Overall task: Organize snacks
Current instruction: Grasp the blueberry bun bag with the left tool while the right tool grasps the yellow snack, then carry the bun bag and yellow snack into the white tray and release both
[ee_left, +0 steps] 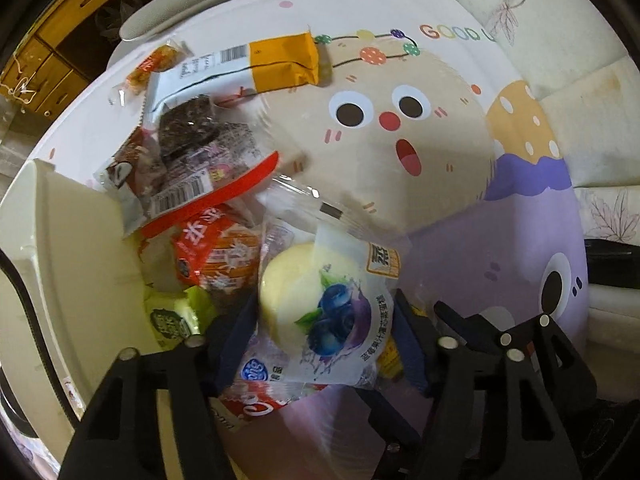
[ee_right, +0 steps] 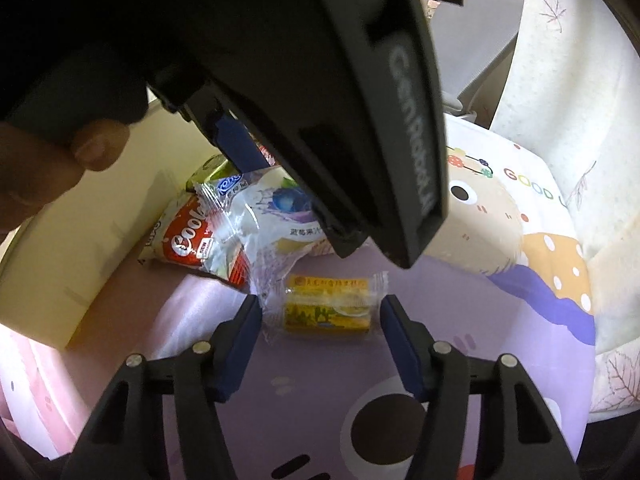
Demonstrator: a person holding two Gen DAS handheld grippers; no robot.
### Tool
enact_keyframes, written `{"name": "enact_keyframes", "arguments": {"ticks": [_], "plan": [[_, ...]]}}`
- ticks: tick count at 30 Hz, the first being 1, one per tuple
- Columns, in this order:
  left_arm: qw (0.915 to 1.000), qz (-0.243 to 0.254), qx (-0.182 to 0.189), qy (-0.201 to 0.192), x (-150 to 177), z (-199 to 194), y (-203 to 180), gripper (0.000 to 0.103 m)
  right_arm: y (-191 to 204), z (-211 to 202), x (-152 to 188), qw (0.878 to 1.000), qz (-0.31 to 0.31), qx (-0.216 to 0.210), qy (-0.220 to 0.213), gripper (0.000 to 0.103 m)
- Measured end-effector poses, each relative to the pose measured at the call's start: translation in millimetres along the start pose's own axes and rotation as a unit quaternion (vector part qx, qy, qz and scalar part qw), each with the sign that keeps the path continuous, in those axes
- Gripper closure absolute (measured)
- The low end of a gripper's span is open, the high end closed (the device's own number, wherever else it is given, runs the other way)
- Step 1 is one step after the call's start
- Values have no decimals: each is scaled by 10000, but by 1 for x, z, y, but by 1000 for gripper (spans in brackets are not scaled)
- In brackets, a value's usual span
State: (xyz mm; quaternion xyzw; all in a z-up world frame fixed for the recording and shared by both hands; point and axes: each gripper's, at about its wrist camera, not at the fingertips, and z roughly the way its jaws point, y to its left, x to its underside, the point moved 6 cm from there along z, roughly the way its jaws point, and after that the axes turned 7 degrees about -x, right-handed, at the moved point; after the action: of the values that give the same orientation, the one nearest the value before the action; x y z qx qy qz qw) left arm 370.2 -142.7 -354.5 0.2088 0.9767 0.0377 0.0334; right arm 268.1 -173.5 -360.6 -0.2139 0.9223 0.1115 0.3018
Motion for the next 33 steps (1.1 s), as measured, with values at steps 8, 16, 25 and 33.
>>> {"name": "enact_keyframes", "arguments": {"ticks": [8, 16, 25, 33], "plan": [[9998, -175, 49, 15, -2, 4, 3, 55, -13, -1, 3, 10000, -3, -67, 46, 48], [9981, -549, 275, -56, -1, -17, 20, 56, -15, -3, 4, 9997, -124, -127, 178, 52], [9925, -1032, 651, -48, 18, -53, 41, 56, -5, -9, 8, 9978, -118, -325, 565, 55], [9894, -1184, 834, -86, 49, -89, 54, 56, 8, -22, 4, 9966, 56, -339, 747, 55]]}}
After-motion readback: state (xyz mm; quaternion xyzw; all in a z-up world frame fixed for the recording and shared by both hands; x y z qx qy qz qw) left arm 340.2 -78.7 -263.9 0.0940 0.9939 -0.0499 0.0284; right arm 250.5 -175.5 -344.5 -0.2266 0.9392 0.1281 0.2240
